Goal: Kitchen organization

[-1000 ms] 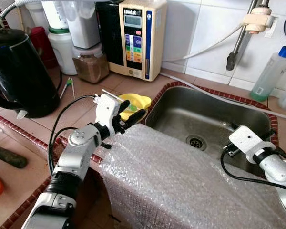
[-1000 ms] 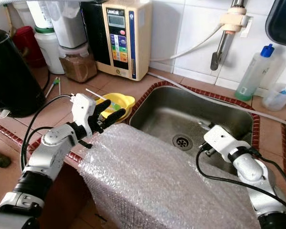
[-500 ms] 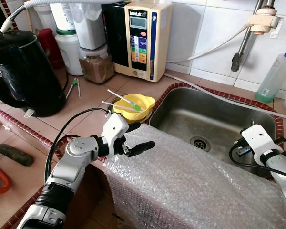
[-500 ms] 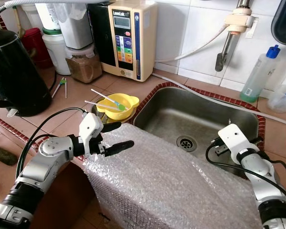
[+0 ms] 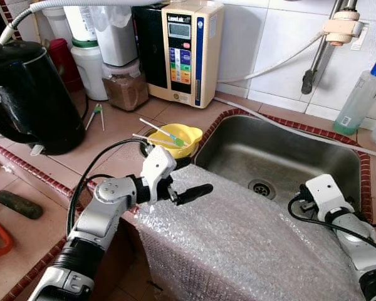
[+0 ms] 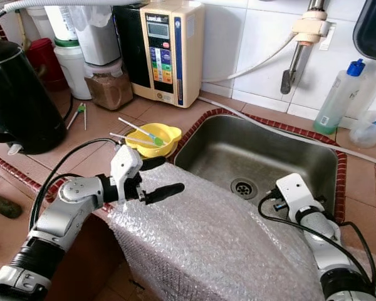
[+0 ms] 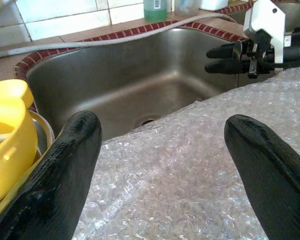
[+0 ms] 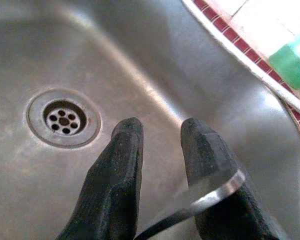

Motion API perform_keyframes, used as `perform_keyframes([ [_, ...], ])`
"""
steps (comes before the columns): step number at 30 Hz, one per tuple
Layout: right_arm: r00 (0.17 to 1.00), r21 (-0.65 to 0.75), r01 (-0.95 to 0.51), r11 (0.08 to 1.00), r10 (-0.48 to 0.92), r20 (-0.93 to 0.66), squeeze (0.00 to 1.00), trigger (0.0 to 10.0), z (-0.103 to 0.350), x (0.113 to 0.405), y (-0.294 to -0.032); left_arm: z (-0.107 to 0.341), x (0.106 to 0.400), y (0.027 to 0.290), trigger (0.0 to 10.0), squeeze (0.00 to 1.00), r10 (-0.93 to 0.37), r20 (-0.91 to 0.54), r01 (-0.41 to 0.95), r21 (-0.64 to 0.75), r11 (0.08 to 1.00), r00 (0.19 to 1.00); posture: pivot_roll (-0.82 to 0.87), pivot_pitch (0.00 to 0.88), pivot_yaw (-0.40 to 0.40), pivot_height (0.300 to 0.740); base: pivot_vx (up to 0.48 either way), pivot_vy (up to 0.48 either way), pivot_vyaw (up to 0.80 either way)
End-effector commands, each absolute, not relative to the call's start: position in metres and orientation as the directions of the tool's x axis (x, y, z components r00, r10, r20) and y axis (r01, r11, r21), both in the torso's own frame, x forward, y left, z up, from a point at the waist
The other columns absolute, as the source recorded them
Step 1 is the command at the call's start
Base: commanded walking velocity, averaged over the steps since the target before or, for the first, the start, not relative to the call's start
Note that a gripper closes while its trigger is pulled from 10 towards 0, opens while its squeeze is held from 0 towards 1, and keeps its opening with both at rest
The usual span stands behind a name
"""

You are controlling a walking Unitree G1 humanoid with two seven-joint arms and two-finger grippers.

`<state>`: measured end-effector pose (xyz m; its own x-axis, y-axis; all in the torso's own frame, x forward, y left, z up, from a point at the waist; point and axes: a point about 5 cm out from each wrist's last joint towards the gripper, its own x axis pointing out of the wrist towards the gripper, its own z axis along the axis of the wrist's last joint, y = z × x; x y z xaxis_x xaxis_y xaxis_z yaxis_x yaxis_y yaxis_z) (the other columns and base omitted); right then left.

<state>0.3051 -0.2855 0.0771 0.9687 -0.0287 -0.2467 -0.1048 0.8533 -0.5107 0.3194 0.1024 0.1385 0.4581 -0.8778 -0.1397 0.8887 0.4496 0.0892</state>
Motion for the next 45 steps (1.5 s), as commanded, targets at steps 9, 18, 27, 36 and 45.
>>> perform_keyframes([
  [9, 0.985, -0.419, 0.004, 0.908, -0.075, -0.154, 1.00, 10.0, 0.093, 0.310, -0.290, 0.148, 0.323, 0.099, 10.0, 1.00, -0.874, -0.112, 0.880, 0.114, 0.461, 0.472, 0.06, 0.000, 0.068, 0.740, 0.000, 0.000, 0.00],
  [18, 0.993, -0.387, 0.015, 0.922, -0.059, -0.101, 1.00, 10.0, 0.113, 0.323, -0.285, 0.146, 0.323, 0.097, 10.0, 1.00, -0.870, -0.110, 0.876, 0.107, 0.470, 0.480, 0.06, 0.000, 0.061, 0.740, 0.000, 0.000, 0.00],
  [27, 0.991, -0.463, -0.072, 0.884, 0.011, -0.134, 1.00, 10.0, 0.118, 0.329, -0.276, 0.145, 0.324, 0.097, 10.0, 1.00, -0.862, -0.109, 0.868, 0.109, 0.485, 0.495, 0.06, 0.000, 0.057, 0.740, 0.000, 0.000, 0.00],
  [36, 0.999, -0.401, -0.037, 0.915, 0.035, -0.012, 1.00, 10.0, 0.139, 0.329, -0.265, 0.145, 0.322, 0.098, 10.0, 1.00, -0.859, -0.107, 0.865, 0.110, 0.489, 0.500, 0.07, 0.000, 0.045, 0.740, 0.000, 0.000, 0.00],
  [45, 0.996, -0.313, 0.028, 0.949, 0.001, 0.092, 0.67, 10.0, 0.145, 0.290, -0.233, 0.156, 0.333, 0.101, 10.0, 0.22, -0.808, -0.034, 0.807, 0.095, 0.583, 0.588, 0.04, 0.000, 0.053, 0.740, 0.000, 0.000, -0.24],
])
